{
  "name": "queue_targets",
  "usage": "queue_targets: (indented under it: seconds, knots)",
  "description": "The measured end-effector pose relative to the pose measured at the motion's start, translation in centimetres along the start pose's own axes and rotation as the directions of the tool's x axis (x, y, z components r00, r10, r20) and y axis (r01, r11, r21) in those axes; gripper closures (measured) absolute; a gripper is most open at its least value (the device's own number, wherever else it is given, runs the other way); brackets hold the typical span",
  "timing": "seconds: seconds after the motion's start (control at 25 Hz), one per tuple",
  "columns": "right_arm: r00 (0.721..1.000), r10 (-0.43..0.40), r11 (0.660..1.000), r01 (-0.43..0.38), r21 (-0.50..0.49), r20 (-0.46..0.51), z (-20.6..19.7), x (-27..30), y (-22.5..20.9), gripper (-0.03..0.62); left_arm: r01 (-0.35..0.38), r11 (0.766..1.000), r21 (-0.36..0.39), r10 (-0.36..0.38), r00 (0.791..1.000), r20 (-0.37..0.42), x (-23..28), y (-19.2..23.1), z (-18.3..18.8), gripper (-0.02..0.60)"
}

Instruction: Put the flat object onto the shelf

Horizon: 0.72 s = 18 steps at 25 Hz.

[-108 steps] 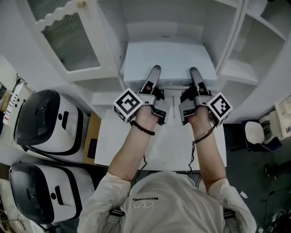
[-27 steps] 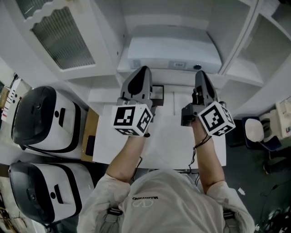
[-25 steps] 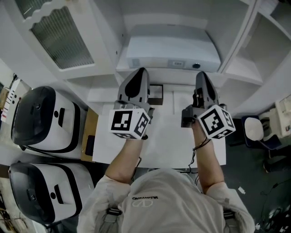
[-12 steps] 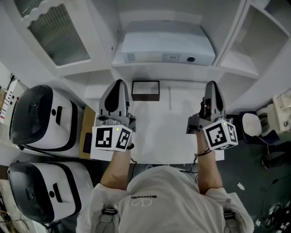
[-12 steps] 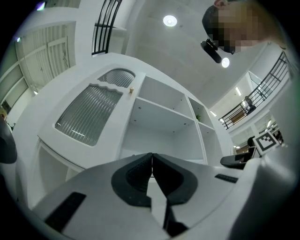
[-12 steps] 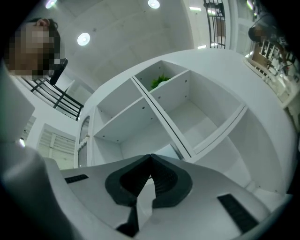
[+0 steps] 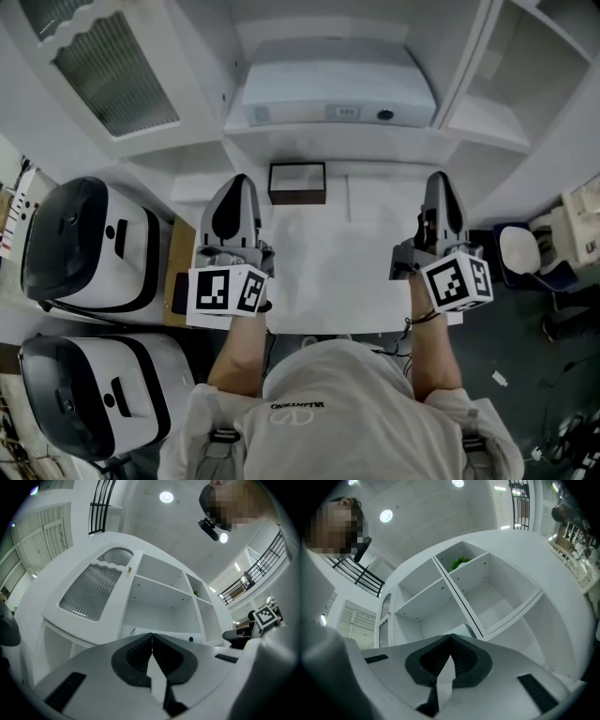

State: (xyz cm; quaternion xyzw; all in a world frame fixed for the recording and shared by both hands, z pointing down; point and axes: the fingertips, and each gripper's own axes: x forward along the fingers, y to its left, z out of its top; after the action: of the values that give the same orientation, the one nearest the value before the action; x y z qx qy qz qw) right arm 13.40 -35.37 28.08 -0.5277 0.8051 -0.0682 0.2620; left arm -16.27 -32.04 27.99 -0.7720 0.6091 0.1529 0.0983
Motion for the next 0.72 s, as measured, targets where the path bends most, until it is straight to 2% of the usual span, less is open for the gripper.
queue_targets:
  seconds: [0.12, 0.28, 0.44, 0.72]
  knots:
    - [1.0, -0.005, 1.0, 0.005, 0.025, -0.004, -0.5, -0.3, -0.5, 0.584, -0.004, 1.0, -0.015, 0.004, 1.0, -0.009, -0.1, 0.1, -0.4, 0.577]
    - [1.0, 0.008, 1.0, -0.008, 0.005, -0.016, -0.4, -0.1, -0.1, 0.585, -0.008, 1.0, -0.019, 0.008, 1.0, -0.009, -0.2, 0.3, -0.4, 0.577]
    - [1.0, 0.006, 0.999, -0.005, 0.04, -0.019, -1.0, -0.3, -0.4, 0.585, -0.013, 1.0, -0.018, 0.012, 1.0, -0.01, -0.3, 0.5, -0.3, 0.577]
    - [0.999, 0.022, 0.999, -0.021, 0.026, -0.031, -1.2, -0.3, 0.1, 0.585, -0.014, 1.0, -0.021, 0.014, 1.0, -0.014, -0.4, 0.7, -0.4, 0.577]
